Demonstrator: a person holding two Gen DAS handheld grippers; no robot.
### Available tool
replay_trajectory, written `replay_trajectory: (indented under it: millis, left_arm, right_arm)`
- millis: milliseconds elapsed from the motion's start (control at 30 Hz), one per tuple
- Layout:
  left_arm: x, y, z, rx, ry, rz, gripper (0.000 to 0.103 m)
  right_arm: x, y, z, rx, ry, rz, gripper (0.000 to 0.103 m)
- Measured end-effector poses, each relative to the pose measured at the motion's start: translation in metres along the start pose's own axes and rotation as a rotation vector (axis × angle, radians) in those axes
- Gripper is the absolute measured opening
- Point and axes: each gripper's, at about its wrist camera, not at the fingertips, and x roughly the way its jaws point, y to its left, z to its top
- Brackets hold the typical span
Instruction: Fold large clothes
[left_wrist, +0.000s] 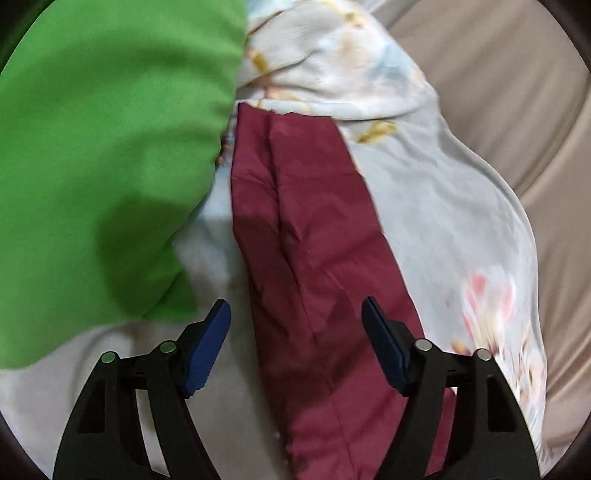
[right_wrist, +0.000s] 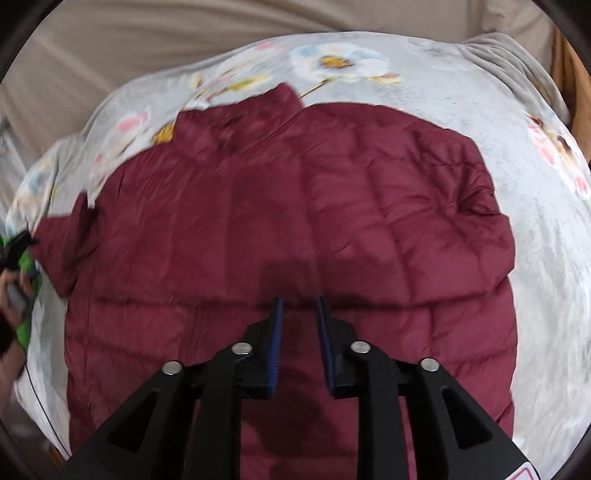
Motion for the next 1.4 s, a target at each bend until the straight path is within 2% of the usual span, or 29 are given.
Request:
replay_trajectory:
  millis: [33,67,100,133,233,367,433,467,567,633,667,733,800,833,900,933,967,1000,1067,1167,1233,1333,1400]
  left_arm:
    - [0.005,-0.001,0.0,0.0,0.005,-0.022,0.048]
    - [0.008,-0.004,0.001,0.007,0.014,-0.051,0.023]
    - [0.009,-0.011,0.0,0.028,0.025,-0.079,0.004]
    - [0.005,-0.02,-0.001,0.048,0.019,-0.101,0.004]
    - [-0.041,-0.075,-0.014,0.21,-0.08,-0.201,0.002]
    - [-0.113,-0.169,-0.057,0.419,-0.115,-0.42,0.002]
    - [-0.152,-0.22,-0.103,0.536,-0.086,-0.561,0.002]
    - [-0.168,-0.247,-0.137,0.598,-0.043,-0.635,0.002]
    - [-0.186,-0.287,-0.22,0.689,0.082,-0.743,0.003]
    - [-0.175,-0.306,-0.297,0.762,0.214,-0.731,0.007]
    - [-0.163,-0.309,-0.334,0.785,0.305,-0.706,0.01]
    - [-0.144,-0.304,-0.383,0.813,0.424,-0.632,0.018]
    - [-0.134,-0.288,-0.418,0.831,0.476,-0.568,0.024]
    - [-0.134,-0.277,-0.424,0.82,0.488,-0.556,0.028]
    - [-0.139,-0.256,-0.418,0.766,0.494,-0.561,0.048]
    - [-0.143,-0.246,-0.41,0.733,0.483,-0.56,0.053]
    - [-0.143,-0.239,-0.397,0.711,0.463,-0.548,0.064]
    - [-0.143,-0.226,-0.378,0.674,0.418,-0.526,0.067]
    - [-0.142,-0.203,-0.345,0.616,0.362,-0.46,0.069]
    - [-0.125,-0.165,-0.299,0.458,0.364,-0.384,0.069]
    - [-0.113,-0.142,-0.27,0.361,0.351,-0.346,0.069]
    - [-0.1,-0.116,-0.244,0.261,0.342,-0.311,0.069]
    - [-0.091,-0.098,-0.234,0.19,0.375,-0.309,0.071]
  right_arm:
    - [0.0,0.005,-0.002,-0.013,0.006,-0.002,0.023]
    - [-0.002,0.01,-0.005,-0.029,0.009,-0.008,0.023]
    - [-0.003,0.014,-0.007,-0.039,0.009,-0.015,0.023]
    - [-0.004,0.017,-0.008,-0.042,0.009,-0.022,0.024]
    - [-0.009,0.022,-0.01,-0.042,0.003,-0.015,0.025]
    - [-0.011,0.018,-0.007,-0.016,0.0,0.018,0.025]
    - [-0.011,0.016,-0.007,0.004,-0.001,0.034,0.025]
    - [-0.012,0.014,-0.007,0.017,-0.004,0.046,0.025]
    - [-0.017,0.004,-0.011,0.041,-0.015,0.061,0.025]
    - [-0.022,-0.006,-0.016,0.055,-0.021,0.06,0.027]
    - [-0.025,-0.016,-0.019,0.075,-0.025,0.057,0.03]
    - [-0.031,-0.033,-0.026,0.111,-0.029,0.054,0.031]
    - [-0.039,-0.053,-0.031,0.141,-0.039,0.045,0.033]
    - [-0.043,-0.062,-0.033,0.156,-0.045,0.041,0.035]
    - [-0.05,-0.078,-0.036,0.178,-0.059,0.038,0.04]
    - [-0.053,-0.083,-0.036,0.185,-0.066,0.036,0.041]
    - [-0.056,-0.089,-0.034,0.196,-0.075,0.039,0.042]
    - [-0.057,-0.093,-0.031,0.203,-0.082,0.048,0.045]
    - [-0.058,-0.098,-0.021,0.221,-0.098,0.071,0.05]
    - [-0.053,-0.104,0.005,0.274,-0.12,0.123,0.057]
    - [-0.044,-0.107,0.025,0.301,-0.13,0.141,0.058]
    - [-0.024,-0.109,0.055,0.327,-0.132,0.125,0.061]
    - [-0.008,-0.112,0.069,0.34,-0.122,0.1,0.067]
